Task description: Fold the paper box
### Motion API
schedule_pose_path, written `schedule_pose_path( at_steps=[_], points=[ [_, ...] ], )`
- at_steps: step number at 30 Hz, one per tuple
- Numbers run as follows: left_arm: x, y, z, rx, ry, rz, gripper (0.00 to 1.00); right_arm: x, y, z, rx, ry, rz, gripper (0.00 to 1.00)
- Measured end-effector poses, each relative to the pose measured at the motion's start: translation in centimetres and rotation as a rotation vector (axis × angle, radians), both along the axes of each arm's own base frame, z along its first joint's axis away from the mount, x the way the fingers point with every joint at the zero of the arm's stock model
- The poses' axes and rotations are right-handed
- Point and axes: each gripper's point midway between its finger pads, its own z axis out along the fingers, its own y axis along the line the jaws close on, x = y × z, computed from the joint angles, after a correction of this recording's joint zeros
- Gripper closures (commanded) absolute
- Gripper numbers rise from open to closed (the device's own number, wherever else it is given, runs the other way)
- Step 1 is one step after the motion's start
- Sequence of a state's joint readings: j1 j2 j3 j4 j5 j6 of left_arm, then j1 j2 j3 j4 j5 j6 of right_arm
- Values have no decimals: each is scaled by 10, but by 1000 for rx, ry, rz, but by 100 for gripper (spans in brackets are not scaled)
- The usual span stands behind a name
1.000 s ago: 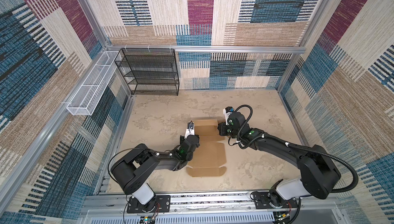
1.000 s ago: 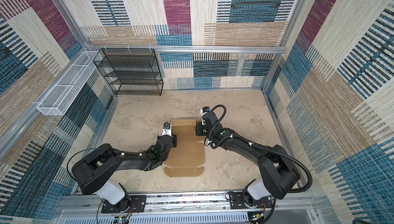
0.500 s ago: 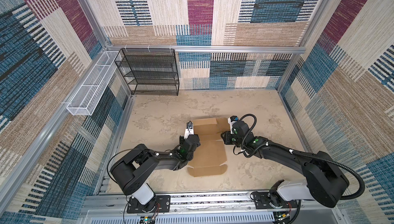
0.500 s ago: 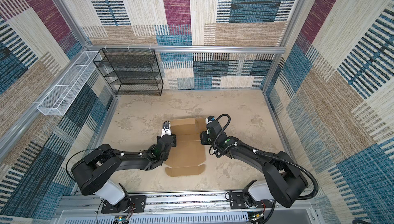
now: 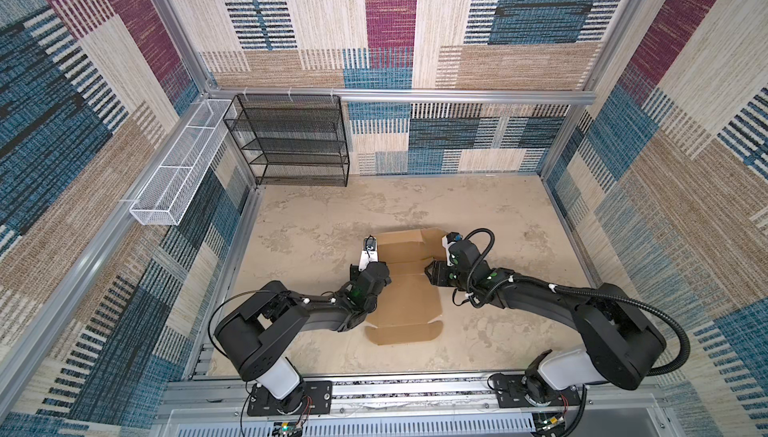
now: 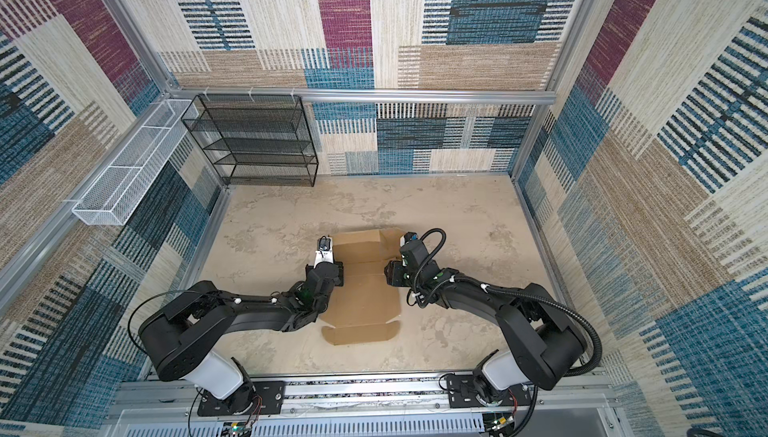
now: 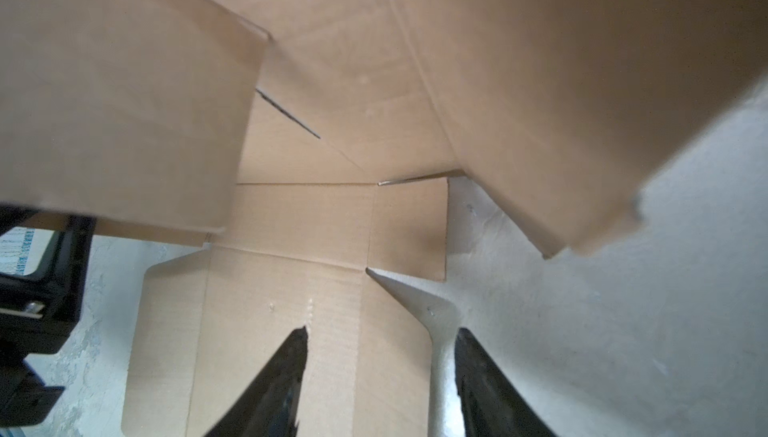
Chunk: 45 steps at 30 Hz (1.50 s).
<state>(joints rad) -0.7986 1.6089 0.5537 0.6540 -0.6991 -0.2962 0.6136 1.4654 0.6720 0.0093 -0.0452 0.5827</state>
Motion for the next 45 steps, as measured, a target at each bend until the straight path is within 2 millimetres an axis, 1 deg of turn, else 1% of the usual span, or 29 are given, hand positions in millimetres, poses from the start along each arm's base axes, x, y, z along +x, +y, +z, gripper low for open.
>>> schedule_pose_path(
  at_steps=[10,18,23,26,36,42,45],
  points=[
    [0,-1,-1,-10,3,-2,100,9,6,-12,22,4,-15,38],
    [0,-2,-1,-19,4,-5,100,15,8,-16,32,-8,-30,38],
    [0,-4,-1,-27,6,-12,100,17,9,-24,29,2,-33,38],
    [0,-4,-1,-28,5,-13,100,20,11,-25,29,2,-33,38],
    [-1,-4,-1,-29,5,-13,100,25,21,-13,70,-43,3,40],
    [0,-4,-2,-32,4,-12,100,27,38,2,93,-85,64,41],
    [1,-5,-2,-33,4,-12,100,25,47,3,97,-90,91,41]
  ],
)
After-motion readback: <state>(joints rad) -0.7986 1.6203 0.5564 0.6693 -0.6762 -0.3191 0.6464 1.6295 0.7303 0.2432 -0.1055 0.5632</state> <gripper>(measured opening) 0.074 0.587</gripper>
